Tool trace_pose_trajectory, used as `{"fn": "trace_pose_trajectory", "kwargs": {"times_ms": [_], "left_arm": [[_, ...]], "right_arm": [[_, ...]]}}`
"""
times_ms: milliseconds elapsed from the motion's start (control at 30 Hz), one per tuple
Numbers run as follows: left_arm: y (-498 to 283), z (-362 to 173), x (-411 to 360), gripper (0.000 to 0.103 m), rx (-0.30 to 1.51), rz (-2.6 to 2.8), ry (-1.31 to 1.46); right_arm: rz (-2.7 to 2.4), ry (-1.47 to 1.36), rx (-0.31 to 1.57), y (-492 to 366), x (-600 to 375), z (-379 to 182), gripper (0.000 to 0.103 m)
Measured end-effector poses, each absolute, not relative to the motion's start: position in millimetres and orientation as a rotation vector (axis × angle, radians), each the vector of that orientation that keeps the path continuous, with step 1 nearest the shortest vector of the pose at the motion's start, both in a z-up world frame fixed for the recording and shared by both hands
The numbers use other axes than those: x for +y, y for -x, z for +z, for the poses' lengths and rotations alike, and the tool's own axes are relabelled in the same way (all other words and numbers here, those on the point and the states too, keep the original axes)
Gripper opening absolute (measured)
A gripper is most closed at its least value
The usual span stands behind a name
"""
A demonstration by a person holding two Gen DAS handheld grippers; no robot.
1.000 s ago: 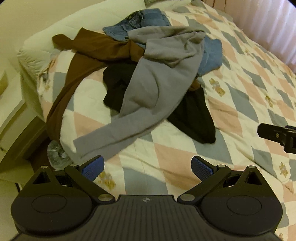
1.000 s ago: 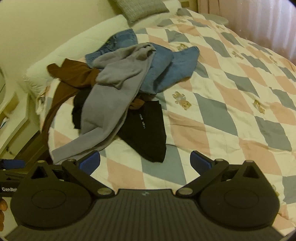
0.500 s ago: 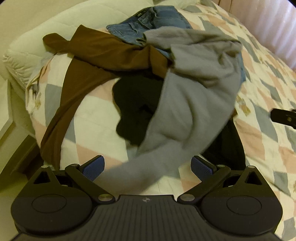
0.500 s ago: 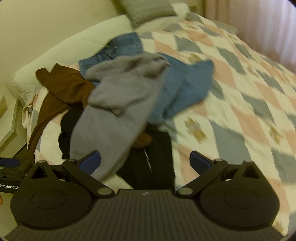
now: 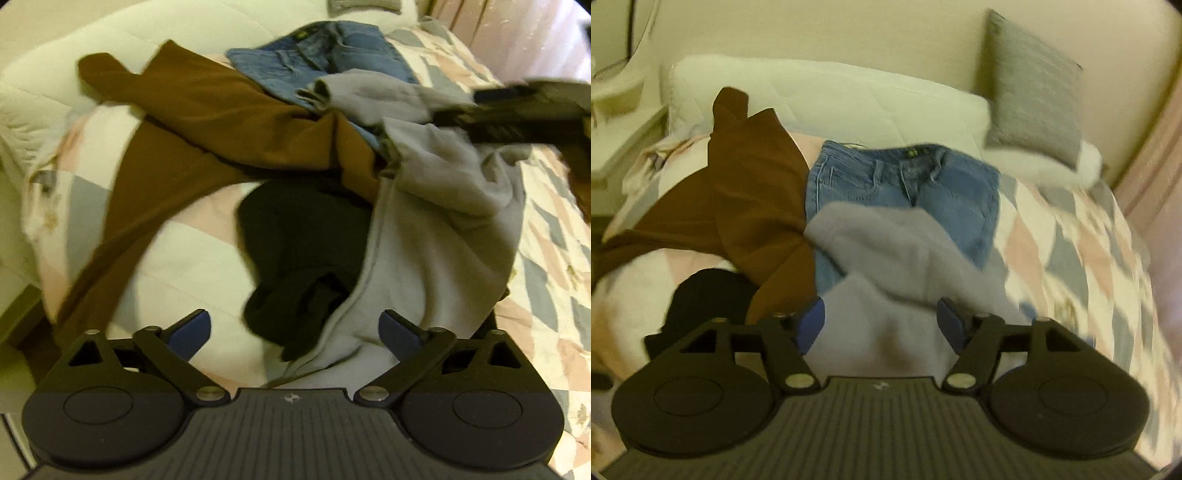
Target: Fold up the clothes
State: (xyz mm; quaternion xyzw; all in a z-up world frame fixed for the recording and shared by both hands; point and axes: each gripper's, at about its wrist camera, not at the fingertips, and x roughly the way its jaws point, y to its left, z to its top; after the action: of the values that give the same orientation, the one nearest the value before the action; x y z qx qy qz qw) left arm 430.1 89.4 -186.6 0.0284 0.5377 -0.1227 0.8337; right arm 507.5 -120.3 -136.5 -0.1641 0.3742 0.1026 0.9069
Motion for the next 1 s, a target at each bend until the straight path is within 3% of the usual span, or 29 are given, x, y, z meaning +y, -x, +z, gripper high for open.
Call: {"fn": "trace_pose_trajectory", "kwargs": {"times_ms": [67, 100, 200, 433, 567, 667, 733, 833, 900, 933, 967, 1000], "left_arm": [[-435, -195, 80, 0.079, 1.138, -0.295, -0.058], [-437, -199, 76, 0.077, 1.136, -0.314, -0.059], [-450, -208, 55, 0.076, 1.108, -0.380, -0.095], [-479, -234, 20, 0.082, 1.117, -0.461, -0.175], [-479, -227, 22, 0.055, 1.087, -0.443, -0.186], [-472, -216, 30, 0.049, 1.065, -0.427, -0.194], [-462, -205, 29, 0.049, 1.006, -0.423, -0.253], [-455, -195, 24, 0.063, 0.961, -0.480, -0.286], [-461, -203, 18, 0.061, 0.977, -0.508, -0.267], [-465, -210, 15, 0.058, 0.996, -0.524, -0.252], [-468, -218, 11, 0.041, 1.015, -0.539, -0.238], [-469, -224, 9, 0.030, 1.031, -0.539, -0.224]], "right_arm": [[0.221, 0.380, 0.774, -525, -117, -139, 0.064], [0.216, 0.382, 0.773, -528, -118, -140, 0.067], [0.195, 0.363, 0.773, -533, -129, -140, 0.076], [0.167, 0.296, 0.797, -537, -162, -144, 0.076], [0.179, 0.302, 0.782, -549, -166, -143, 0.076], [0.209, 0.333, 0.771, -559, -160, -144, 0.076], [0.232, 0.360, 0.766, -566, -154, -144, 0.079], [0.266, 0.392, 0.759, -573, -146, -146, 0.081], [0.294, 0.403, 0.764, -579, -142, -149, 0.082], [0.308, 0.410, 0.772, -584, -139, -152, 0.084], [0.318, 0.416, 0.784, -588, -137, -156, 0.086], [0.322, 0.428, 0.799, -592, -135, -161, 0.086]]}}
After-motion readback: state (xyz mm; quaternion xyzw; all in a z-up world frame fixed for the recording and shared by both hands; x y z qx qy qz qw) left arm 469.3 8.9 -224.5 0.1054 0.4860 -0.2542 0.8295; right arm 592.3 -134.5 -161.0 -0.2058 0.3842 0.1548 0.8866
